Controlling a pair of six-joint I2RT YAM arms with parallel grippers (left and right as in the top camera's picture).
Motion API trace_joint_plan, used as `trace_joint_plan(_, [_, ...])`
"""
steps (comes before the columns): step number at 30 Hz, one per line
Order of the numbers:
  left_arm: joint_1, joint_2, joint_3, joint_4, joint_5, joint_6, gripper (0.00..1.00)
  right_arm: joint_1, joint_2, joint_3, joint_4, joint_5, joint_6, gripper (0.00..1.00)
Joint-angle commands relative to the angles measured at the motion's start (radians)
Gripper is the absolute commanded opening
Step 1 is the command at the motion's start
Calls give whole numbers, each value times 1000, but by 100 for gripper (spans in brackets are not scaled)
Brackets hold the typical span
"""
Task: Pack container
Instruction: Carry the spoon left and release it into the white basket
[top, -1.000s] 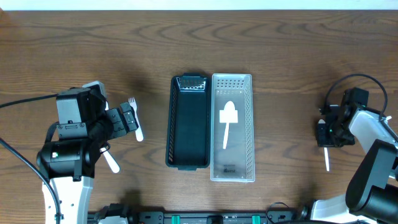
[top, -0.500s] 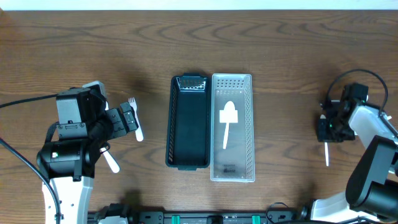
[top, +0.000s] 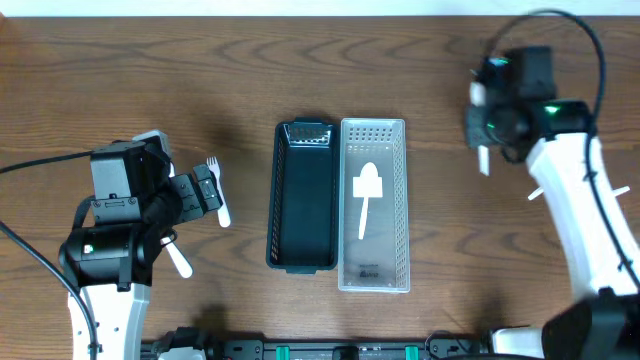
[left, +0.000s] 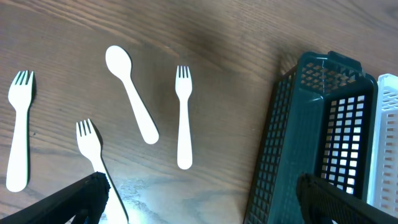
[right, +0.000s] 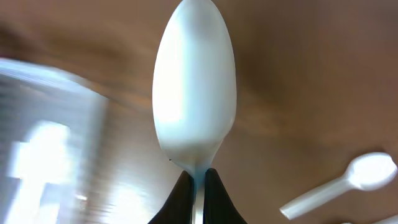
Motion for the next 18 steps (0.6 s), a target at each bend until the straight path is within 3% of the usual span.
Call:
trace_joint_plan(1, [0,2,17,-2,-5,6,98,137,-6,22,13,-26,207,1])
trace_joint_plan(9, [0,2,17,-2,-5,6,98,352,95,-18,57,36,559,2])
trace_joint_plan(17, [0,2,17,-2,-5,6,98,414,294,-20,15,-22,583,1])
trace_joint_plan(18, [0,2,17,-2,-5,6,98,418,312,-20,11,-22,583,5])
